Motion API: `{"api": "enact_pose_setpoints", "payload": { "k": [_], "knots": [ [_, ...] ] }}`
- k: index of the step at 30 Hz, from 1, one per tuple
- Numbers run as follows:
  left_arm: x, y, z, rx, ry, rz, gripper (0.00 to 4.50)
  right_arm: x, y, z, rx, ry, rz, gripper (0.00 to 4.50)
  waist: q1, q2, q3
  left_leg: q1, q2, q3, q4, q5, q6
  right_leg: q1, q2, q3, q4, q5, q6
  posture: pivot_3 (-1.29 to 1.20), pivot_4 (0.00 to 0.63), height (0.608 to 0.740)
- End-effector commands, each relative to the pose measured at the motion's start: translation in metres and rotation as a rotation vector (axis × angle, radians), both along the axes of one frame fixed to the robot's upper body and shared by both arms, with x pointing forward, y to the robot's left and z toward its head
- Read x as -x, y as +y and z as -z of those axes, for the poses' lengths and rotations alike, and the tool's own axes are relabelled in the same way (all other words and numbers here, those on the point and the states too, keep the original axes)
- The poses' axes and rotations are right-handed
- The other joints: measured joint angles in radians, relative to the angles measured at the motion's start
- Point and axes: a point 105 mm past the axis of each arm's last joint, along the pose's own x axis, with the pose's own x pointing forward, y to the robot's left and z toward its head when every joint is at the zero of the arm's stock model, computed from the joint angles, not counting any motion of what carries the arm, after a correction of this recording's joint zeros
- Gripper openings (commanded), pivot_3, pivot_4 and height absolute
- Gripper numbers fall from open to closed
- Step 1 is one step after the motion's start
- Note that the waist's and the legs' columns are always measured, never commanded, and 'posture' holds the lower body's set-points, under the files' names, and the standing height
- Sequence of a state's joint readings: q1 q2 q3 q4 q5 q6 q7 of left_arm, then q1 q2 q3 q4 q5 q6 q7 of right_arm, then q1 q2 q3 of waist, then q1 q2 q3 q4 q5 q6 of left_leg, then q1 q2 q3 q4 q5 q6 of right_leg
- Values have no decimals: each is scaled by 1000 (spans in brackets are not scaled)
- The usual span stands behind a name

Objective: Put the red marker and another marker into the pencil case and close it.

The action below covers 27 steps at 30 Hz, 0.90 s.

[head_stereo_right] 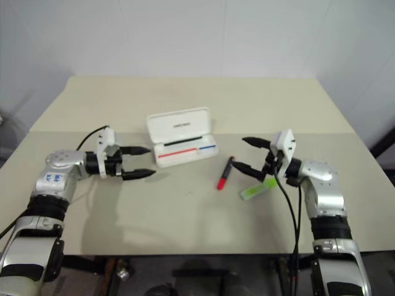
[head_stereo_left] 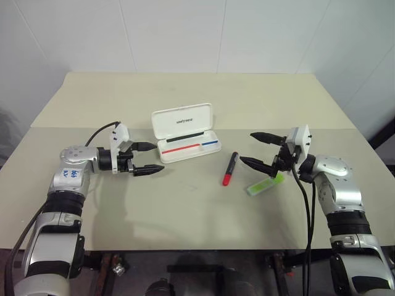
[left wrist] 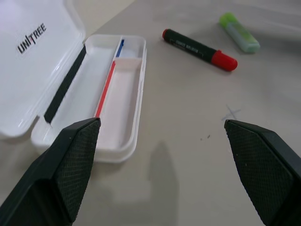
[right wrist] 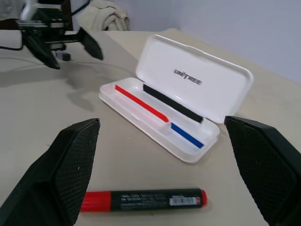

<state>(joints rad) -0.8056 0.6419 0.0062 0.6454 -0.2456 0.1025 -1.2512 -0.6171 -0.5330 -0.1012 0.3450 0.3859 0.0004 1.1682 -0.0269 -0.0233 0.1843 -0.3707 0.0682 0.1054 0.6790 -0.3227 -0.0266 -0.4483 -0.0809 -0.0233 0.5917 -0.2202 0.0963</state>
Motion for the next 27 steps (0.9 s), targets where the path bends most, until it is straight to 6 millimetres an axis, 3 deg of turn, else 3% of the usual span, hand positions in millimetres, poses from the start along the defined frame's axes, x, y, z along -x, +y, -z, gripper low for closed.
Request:
{"api": "enact_pose_setpoints", "payload": {
  "k": [1,12,27],
  "knots": [
    [-3,-7,-4,-33,-17,38,4486,8,6,-12,-20,-47,-17,4500,1,0,0,0,0,0,0,0,0,0,0,0,0,0,0,0,150,740],
    [-27,-23,3,-98,17,45,4486,33,5,0,-76,-12,43,4500,8,0,0,-1,0,-1,1,-1,2,0,0,0,-1,0,0,0,150,740],
    [-25,-41,19,-173,107,129,4486,42,8,8,-114,3,99,4500,2,-1,0,-1,0,-1,1,-3,4,0,0,0,-1,0,1,0,150,740]
  ]
}}
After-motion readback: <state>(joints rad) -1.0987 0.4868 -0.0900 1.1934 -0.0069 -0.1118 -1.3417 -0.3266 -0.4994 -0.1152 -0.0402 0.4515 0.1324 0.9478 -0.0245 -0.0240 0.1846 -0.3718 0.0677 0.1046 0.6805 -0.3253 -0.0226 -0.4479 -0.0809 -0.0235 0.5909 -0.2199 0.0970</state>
